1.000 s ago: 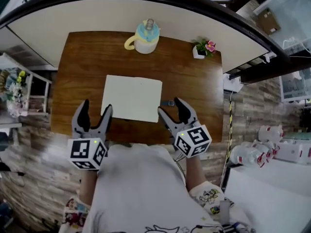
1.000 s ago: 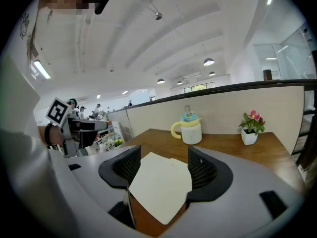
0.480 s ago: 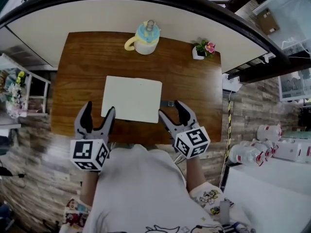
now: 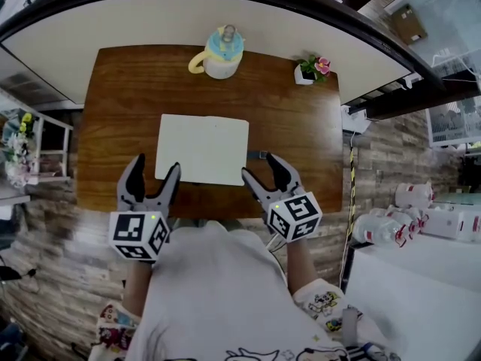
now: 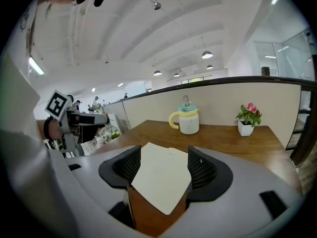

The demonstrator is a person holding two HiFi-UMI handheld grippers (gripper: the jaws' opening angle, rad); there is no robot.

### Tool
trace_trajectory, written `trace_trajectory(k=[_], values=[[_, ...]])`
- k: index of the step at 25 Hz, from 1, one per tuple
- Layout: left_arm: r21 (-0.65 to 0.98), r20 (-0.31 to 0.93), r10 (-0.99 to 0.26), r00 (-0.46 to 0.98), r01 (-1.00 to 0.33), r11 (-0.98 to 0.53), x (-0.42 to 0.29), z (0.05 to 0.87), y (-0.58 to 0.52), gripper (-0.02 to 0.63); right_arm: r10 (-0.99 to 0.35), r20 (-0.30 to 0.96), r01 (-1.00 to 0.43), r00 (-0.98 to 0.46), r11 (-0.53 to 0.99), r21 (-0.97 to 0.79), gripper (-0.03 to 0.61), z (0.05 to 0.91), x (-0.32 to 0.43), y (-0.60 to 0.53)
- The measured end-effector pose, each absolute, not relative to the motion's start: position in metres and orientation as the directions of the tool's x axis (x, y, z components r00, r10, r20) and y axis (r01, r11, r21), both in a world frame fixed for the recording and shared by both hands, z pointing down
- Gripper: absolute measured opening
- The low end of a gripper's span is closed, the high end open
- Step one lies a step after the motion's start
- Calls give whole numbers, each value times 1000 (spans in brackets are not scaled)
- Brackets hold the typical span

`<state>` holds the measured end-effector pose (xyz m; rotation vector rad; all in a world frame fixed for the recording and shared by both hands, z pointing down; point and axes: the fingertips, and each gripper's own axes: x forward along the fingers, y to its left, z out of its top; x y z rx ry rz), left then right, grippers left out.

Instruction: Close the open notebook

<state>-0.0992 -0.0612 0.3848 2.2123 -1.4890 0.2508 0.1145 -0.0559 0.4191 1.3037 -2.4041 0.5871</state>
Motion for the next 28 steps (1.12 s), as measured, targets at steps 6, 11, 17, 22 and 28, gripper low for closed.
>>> trace_trajectory(k=[6, 11, 17, 22, 28], values=[[318, 420, -794, 439, -891, -324, -92, 401, -58, 312, -679, 516, -844, -522, 499, -197, 260, 435, 109, -56], [361, 458, -748, 481, -869, -338, -82, 422, -53, 312, -656, 544, -844, -523, 488, -223, 261, 452, 106, -58], [400, 490, -709, 506, -854, -333, -72, 450, -51, 312, -624, 589, -845, -513, 488, -220, 260, 479, 107, -65], [442, 519, -671, 529, -838, -320, -64, 474, -52, 311, -592, 632, -849, -499, 479, -222, 259, 505, 109, -72], [493, 556, -622, 551, -821, -287, -54, 506, -45, 311, -547, 682, -852, -486, 469, -231, 259, 535, 113, -76]])
